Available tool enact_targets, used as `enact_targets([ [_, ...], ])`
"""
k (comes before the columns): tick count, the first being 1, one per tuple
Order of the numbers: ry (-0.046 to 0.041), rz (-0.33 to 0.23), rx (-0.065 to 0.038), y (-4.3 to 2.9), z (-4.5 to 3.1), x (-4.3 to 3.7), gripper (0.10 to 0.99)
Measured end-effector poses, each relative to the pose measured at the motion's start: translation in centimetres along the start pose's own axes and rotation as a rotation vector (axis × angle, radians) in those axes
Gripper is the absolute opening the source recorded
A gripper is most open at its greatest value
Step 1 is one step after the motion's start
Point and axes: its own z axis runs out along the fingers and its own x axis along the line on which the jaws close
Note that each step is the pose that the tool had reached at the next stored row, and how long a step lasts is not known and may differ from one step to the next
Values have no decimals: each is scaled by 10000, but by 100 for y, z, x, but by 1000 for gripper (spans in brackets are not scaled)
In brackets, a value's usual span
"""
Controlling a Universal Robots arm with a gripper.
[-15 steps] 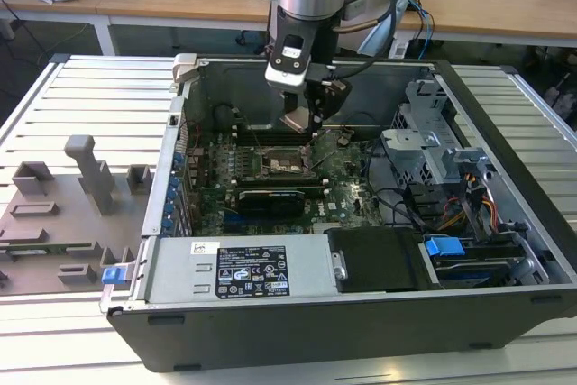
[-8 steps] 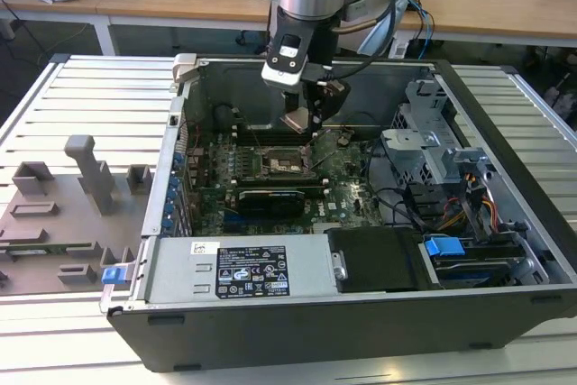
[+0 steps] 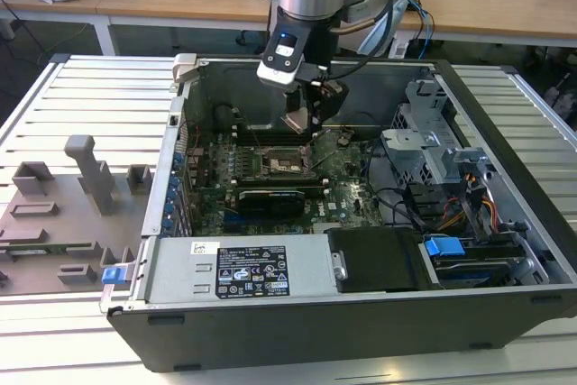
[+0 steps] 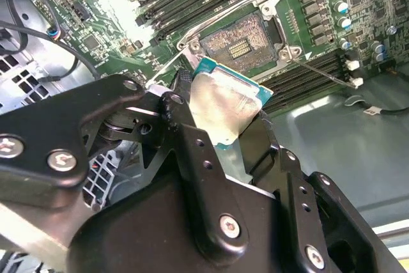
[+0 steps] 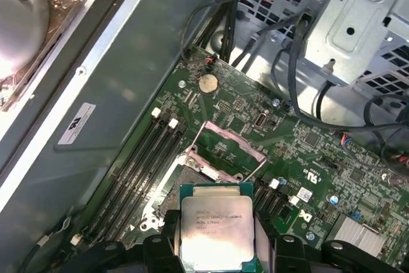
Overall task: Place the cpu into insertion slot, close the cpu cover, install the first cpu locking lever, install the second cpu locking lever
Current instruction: 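Place the cpu into insertion slot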
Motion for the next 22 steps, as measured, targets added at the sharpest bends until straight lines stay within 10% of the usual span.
enact_targets([
  [22,-197,1748,1,0,2,0,545],
])
